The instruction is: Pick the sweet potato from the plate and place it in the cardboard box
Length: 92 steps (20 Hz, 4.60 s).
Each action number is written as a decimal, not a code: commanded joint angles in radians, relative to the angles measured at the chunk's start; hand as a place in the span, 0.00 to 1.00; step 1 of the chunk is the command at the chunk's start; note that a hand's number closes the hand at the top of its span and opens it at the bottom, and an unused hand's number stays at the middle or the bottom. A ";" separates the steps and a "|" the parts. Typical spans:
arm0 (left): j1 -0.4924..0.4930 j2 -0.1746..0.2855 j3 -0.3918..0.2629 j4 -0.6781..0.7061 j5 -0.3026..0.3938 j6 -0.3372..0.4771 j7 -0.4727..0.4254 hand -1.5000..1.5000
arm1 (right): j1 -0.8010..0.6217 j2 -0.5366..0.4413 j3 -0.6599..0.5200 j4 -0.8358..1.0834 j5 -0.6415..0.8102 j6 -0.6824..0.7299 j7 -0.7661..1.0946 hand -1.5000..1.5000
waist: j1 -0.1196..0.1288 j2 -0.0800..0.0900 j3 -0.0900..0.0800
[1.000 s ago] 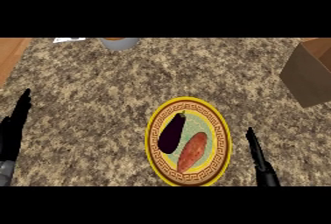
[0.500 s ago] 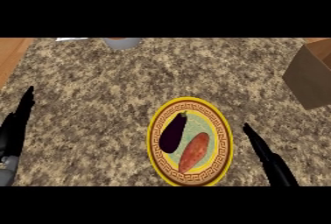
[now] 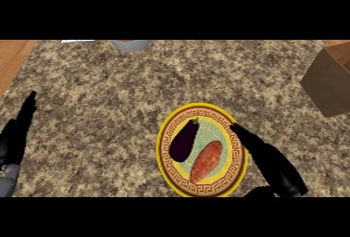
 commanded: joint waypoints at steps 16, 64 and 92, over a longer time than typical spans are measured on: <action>0.062 -0.109 0.128 -0.118 -0.157 -0.097 0.073 0.50 | -0.070 0.249 -0.041 0.088 0.173 0.217 0.120 0.00 | -0.005 -0.002 0.002; 0.058 -0.195 0.315 -0.070 -0.271 -0.209 0.040 0.50 | 0.089 -0.410 -0.905 0.631 0.216 -0.035 -0.600 1.00 | -0.054 0.000 0.010; -0.025 -0.217 0.296 -0.054 -0.299 -0.278 0.050 0.50 | -0.692 -0.463 -0.931 1.224 0.086 0.100 -0.791 1.00 | 0.032 0.009 0.003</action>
